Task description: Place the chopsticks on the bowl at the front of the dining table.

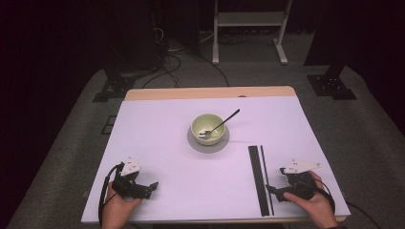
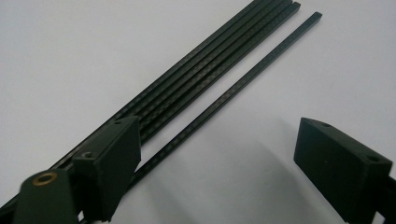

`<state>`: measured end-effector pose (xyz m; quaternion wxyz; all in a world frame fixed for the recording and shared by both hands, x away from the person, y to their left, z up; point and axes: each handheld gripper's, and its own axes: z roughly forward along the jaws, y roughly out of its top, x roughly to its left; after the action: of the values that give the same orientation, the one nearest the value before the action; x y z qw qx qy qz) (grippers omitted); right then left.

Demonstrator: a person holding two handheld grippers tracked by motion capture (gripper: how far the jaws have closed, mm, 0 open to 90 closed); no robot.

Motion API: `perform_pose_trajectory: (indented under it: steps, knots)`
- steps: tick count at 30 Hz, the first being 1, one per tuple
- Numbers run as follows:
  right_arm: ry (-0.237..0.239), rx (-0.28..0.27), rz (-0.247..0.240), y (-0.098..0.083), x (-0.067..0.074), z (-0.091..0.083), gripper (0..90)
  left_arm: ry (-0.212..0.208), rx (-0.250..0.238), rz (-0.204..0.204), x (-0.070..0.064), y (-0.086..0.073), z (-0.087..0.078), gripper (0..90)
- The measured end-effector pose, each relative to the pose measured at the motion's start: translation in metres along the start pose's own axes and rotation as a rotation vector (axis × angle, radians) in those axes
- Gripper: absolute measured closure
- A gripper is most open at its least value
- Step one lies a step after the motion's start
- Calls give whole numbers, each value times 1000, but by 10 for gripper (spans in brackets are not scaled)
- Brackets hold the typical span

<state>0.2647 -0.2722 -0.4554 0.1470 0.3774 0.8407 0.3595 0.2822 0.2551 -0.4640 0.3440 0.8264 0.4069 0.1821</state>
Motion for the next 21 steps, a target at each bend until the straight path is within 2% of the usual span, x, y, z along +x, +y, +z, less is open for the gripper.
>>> perform_pose_trajectory:
  steps: [11, 21]
  knots:
    - [6, 6, 6, -15, 12, -8, 133, 0, -1, -1, 0, 0, 0, 0]
    - [12, 13, -7, -20, 21, -11, 133, 0, -1, -1, 0, 0, 0, 0]
